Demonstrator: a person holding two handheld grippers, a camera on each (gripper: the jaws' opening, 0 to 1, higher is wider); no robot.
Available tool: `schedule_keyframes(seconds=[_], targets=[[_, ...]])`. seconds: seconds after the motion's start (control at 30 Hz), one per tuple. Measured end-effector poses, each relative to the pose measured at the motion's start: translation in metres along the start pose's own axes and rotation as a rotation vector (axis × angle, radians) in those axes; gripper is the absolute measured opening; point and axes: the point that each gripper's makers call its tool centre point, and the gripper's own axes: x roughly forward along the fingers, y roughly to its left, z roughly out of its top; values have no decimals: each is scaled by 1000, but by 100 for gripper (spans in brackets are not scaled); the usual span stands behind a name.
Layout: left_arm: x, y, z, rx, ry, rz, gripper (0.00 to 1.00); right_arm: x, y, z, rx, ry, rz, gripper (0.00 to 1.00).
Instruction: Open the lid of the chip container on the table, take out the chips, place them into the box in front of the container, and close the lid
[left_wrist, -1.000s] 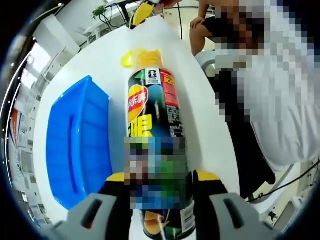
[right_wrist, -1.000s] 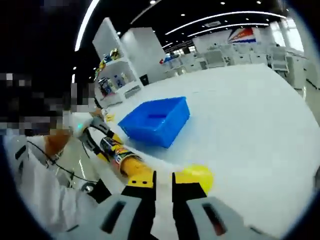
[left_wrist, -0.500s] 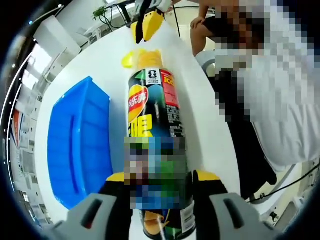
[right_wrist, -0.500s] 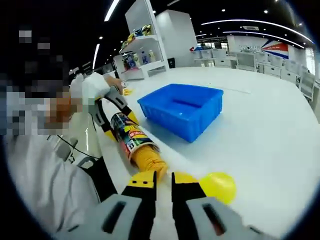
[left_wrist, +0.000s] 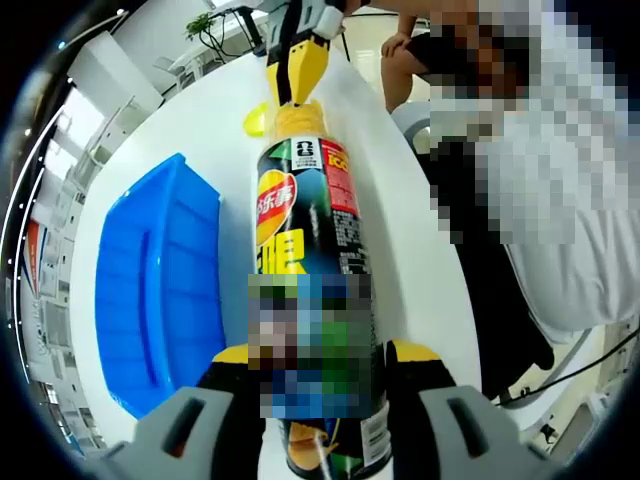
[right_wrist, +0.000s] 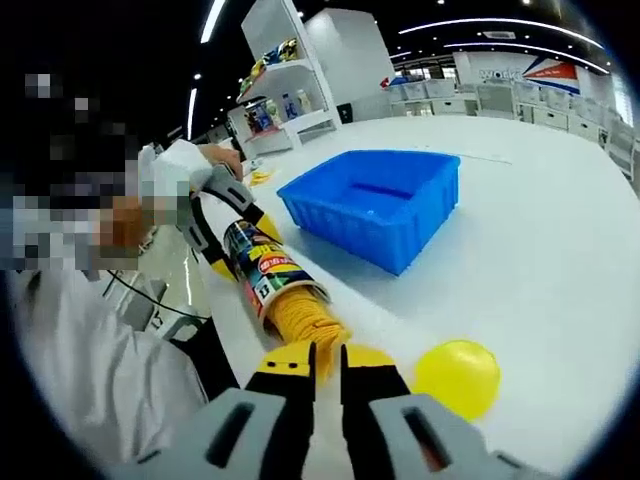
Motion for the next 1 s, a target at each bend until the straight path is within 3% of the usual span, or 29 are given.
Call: schedule_keyframes(seconds=[0.2,0.47,1.0], targets=[[0,0,0,0,-2,-2,48,-3,-1,5,8,-6,-4,9],[0,0,1,1,-5,-1,48,4,-6,-6,18,30,-36,3],[1,0,0,3,-2,1,49,-5,-3,-1,50,6,-51,2]])
